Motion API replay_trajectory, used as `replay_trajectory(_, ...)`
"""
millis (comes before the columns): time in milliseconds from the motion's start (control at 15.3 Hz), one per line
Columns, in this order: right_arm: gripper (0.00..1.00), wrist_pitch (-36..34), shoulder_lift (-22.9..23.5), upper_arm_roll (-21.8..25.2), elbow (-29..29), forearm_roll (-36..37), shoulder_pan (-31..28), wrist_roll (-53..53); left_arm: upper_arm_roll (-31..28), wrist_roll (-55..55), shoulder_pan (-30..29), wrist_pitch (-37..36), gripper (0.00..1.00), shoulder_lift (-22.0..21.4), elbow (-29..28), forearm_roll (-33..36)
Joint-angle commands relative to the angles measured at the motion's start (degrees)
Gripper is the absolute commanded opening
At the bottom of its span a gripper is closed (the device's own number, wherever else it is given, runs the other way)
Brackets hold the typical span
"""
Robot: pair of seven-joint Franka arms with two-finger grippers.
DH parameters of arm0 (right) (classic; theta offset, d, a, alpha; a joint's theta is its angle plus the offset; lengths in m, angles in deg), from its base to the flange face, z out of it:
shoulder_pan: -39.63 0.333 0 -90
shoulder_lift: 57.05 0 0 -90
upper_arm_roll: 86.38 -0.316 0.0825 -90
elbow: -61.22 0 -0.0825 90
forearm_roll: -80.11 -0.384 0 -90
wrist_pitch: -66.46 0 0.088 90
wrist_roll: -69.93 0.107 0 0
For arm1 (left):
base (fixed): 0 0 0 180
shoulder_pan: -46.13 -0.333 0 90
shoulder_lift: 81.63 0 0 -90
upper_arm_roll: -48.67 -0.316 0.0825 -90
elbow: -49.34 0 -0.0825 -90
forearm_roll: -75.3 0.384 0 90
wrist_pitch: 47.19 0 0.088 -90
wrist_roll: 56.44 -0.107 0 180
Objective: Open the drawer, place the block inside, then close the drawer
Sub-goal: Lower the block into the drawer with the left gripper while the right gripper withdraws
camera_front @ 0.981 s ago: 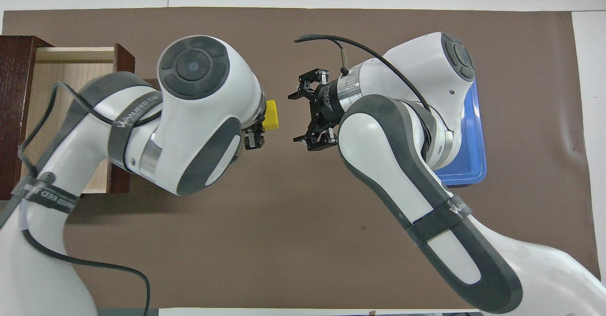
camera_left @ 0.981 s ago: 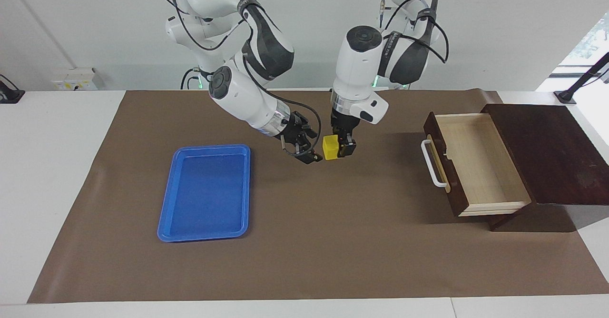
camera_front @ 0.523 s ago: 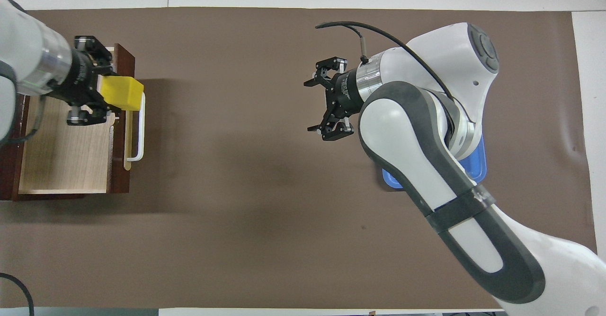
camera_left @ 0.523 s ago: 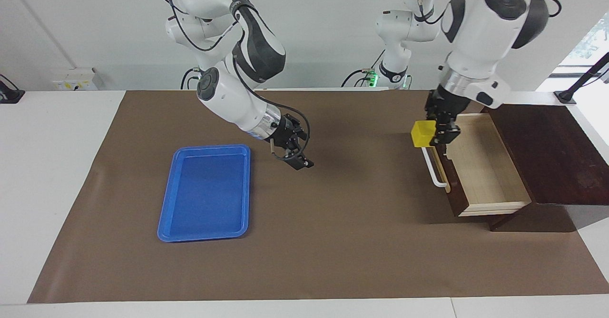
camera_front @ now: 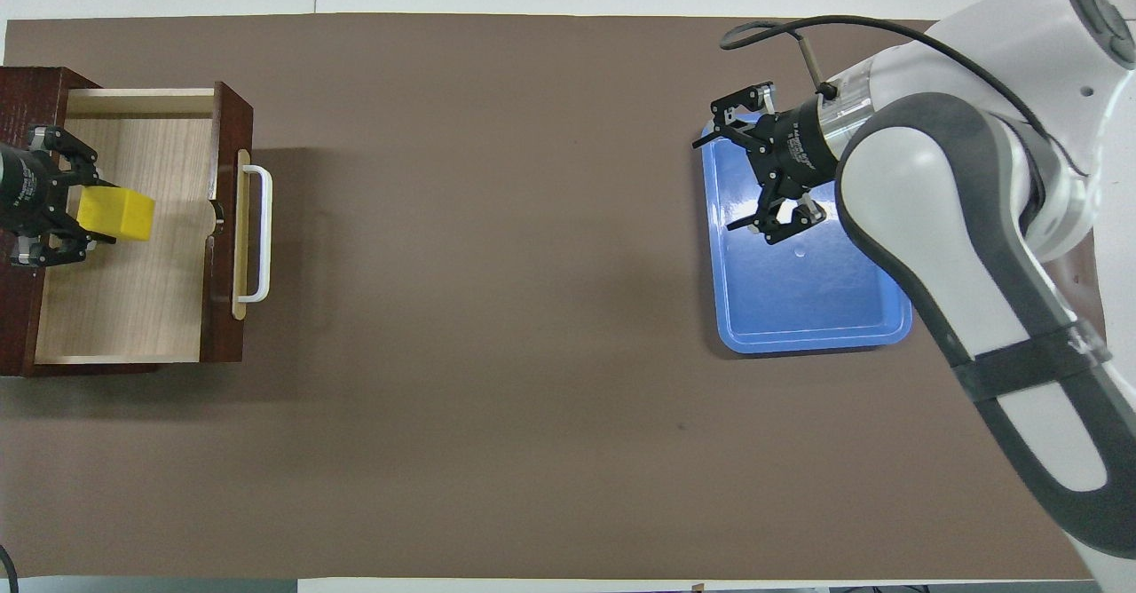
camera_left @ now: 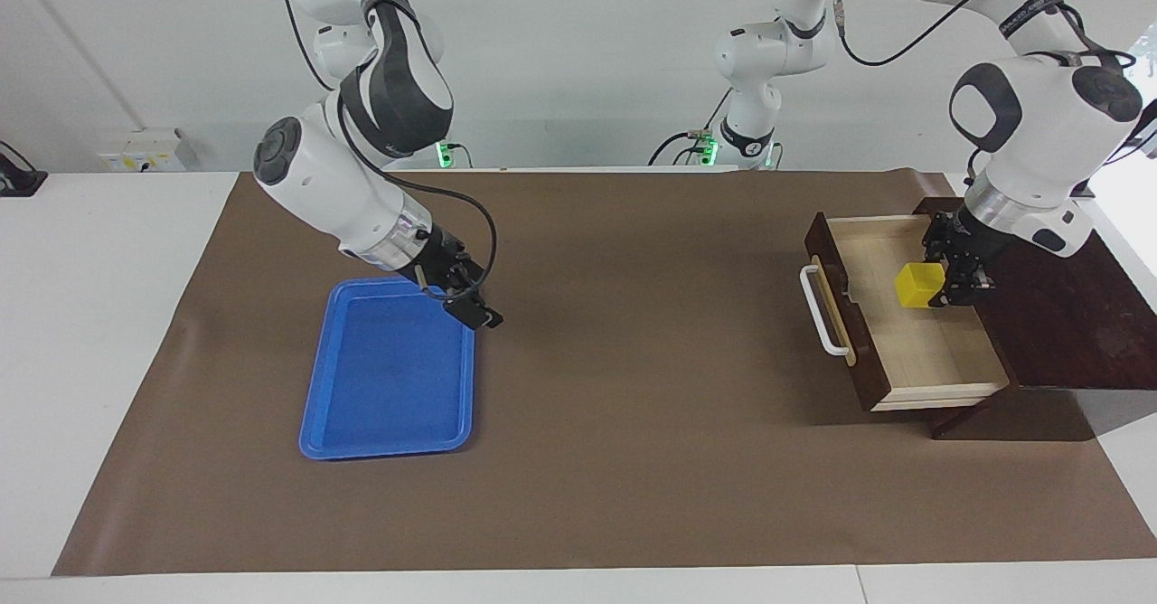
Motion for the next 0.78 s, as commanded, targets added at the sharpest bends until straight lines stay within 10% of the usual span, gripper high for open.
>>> replay_trajectory(0, 1.00, -6.85, -1.13, -0.73, 1.93, 6.81, -3.37, -13.24, 0.63, -0.46, -2.25, 4.83, 0.00, -4.76, -8.52, -0.43)
replay_trajectory(523, 1.00, -14.34, -7.01, -0.73, 1.50, 18.51, -10.76, -47.79, 0.89, 0.95, 0.55, 7.57, 0.02, -5.29, -11.43, -0.69)
replay_trajectory(654, 1.00, -14.43, -9.81, -0.81, 0.71, 22.72, -11.72, -56.32, 0.81, 0.86, 0.65, 7.14, 0.92, -5.11, -10.82, -0.60)
replay_trajectory(719, 1.00, -14.43, -10.96, -0.81, 0.09, 24.05, -12.52, -59.84, 0.89, 1.30, 0.74, 6.44, 1.00, -4.76, -9.17, -0.60)
